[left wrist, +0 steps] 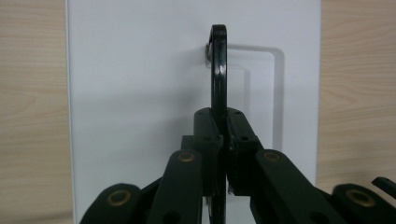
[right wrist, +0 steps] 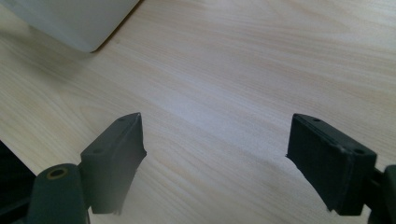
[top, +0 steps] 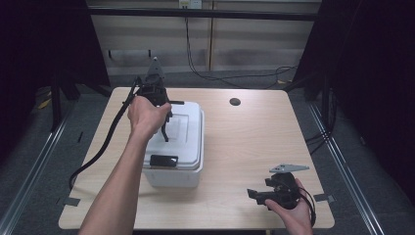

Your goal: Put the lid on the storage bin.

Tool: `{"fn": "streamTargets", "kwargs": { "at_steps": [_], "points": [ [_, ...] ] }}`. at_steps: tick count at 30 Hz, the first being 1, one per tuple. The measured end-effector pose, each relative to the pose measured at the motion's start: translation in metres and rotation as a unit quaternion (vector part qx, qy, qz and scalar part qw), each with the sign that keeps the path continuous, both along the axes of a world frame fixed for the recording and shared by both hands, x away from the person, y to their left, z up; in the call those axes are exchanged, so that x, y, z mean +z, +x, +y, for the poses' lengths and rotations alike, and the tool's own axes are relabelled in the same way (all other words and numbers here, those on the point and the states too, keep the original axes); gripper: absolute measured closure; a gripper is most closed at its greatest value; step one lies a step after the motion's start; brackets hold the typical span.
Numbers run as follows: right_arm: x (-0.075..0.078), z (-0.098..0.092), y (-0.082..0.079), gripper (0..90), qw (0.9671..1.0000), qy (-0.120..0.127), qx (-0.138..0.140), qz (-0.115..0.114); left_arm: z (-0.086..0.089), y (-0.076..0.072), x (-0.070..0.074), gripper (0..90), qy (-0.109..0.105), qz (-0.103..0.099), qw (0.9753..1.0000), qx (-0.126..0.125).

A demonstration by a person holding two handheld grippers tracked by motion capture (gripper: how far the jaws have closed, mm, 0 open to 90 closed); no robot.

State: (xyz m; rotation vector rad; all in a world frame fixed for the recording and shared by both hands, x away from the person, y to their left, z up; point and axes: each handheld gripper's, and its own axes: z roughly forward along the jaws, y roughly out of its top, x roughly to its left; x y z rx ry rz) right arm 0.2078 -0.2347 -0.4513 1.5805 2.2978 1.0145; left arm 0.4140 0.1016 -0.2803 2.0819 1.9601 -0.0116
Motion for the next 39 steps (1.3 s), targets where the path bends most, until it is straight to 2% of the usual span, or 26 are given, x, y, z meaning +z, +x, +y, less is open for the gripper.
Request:
{"fn": "streamTargets", "kwargs": {
  "at_steps": [5,6,8,14,19,21,22,23,29,31,39],
  "points": [
    [0.0,0.001,0.0,18.0,1.0,0.0,0.001,0.002,-0.004,-0.001,-0.006,84.9,0.001,0.005,1.0,-0.007],
    [0.0,0.001,0.0,18.0,1.0,0.0,0.001,0.002,-0.004,-0.001,-0.007,84.8,-0.002,0.011,0.9999,-0.011],
    [0.0,0.001,0.0,18.0,1.0,-0.001,0.001,0.002,-0.004,-0.001,-0.009,84.8,-0.005,0.004,1.0,-0.006],
    [-0.001,0.0,0.001,18.0,1.0,0.0,0.001,0.002,-0.001,-0.001,-0.009,84.8,-0.006,0.005,1.0,0.0],
    [-0.001,0.001,0.001,18.0,1.0,-0.001,0.002,0.002,-0.002,-0.002,-0.009,84.8,-0.004,0.003,1.0,-0.004],
    [-0.001,0.0,0.001,18.0,1.0,0.0,0.001,0.005,-0.001,-0.003,-0.009,84.8,-0.009,0.012,0.9998,-0.011],
    [-0.001,0.0,0.001,17.8,1.0,0.0,0.002,0.004,-0.002,-0.004,-0.01,84.8,-0.006,0.006,0.9999,-0.008],
    [-0.001,0.0,0.002,17.9,1.0,0.0,0.0,0.005,-0.003,-0.004,-0.011,84.8,-0.002,0.011,0.9998,-0.013],
    [-0.001,0.0,0.001,17.9,1.0,0.0,0.002,0.006,-0.004,-0.003,-0.011,84.8,-0.004,0.01,0.9999,-0.013],
    [-0.001,0.0,0.002,17.8,1.0,0.0,0.002,0.006,-0.004,-0.003,-0.011,84.7,-0.006,0.016,0.9997,-0.015],
    [-0.001,0.001,0.001,17.8,1.0,0.001,0.002,0.007,-0.008,-0.002,-0.014,84.7,0.0,0.014,0.9998,-0.015]
  ]
}}
